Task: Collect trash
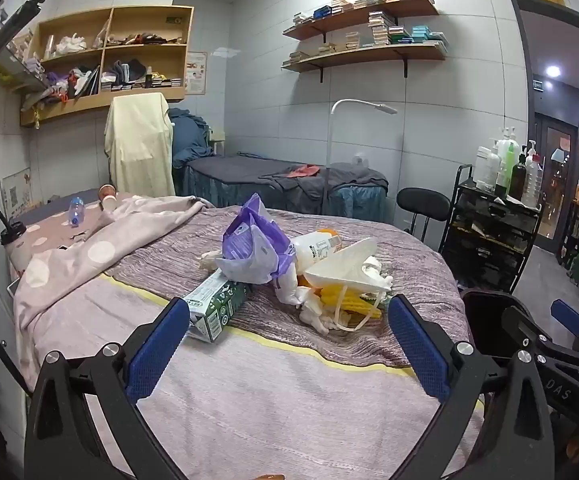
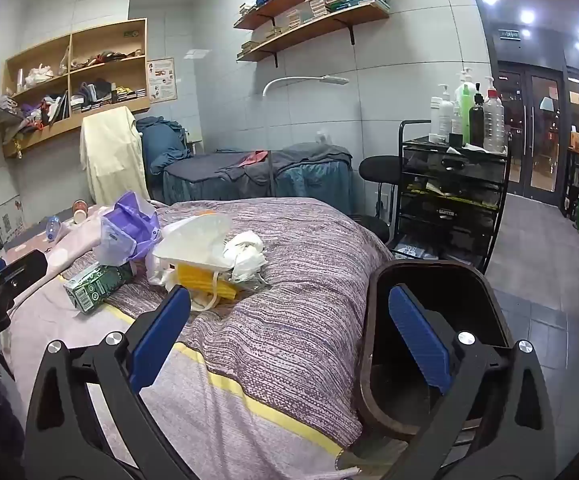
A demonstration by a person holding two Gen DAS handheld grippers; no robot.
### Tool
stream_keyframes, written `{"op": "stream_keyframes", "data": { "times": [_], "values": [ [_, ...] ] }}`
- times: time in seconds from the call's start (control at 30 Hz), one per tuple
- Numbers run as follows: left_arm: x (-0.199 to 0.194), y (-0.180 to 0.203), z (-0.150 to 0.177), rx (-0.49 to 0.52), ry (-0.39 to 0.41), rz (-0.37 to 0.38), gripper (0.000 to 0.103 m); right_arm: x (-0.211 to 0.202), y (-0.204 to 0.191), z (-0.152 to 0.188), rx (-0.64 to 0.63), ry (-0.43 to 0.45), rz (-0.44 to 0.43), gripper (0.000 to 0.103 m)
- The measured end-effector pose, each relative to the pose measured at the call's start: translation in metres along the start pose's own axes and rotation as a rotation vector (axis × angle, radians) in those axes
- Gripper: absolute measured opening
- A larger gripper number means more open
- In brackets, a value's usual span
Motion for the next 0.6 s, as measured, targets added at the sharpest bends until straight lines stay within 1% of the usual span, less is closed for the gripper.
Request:
{"op": "stream_keyframes", "data": {
  "times": [0.03, 0.13, 0.2, 0.6],
  "values": [
    [-0.0001, 0.0001, 0.0001, 0.005, 0.0, -0.002, 0.097, -0.0008, -0.0004, -0.0016, -0.007, 0.015, 0.0, 0.098],
    [0.0004, 0.0, 0.001, 0.007, -0.009, -0.005, 0.097, -0.0024, -0.0009, -0.0014, -0.007, 0.016, -0.002, 0.098],
    [0.0004, -0.0001, 0.0009, 0.006, -0.008, -0.006, 0.097, 0.0008, -0.0003, -0.0003, -0.003, -0.003, -0.002, 0.098],
    [0.0002, -0.0039, 0.0033, 0.008, -0.01, -0.007, 0.097, 0.0031, -0.0042, 0.0011, -0.008, -0.014, -0.011, 0.098]
  ]
}}
Point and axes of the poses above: each gripper's, at about its wrist camera, not at the fingertips, and x roughly the way its jaws point, y to its right, z to its underside, the point moved 10 cm from there along x, roughly the way its jaws point, and after that the axes turned 2 degrees about -x, right-handed, at the moved point
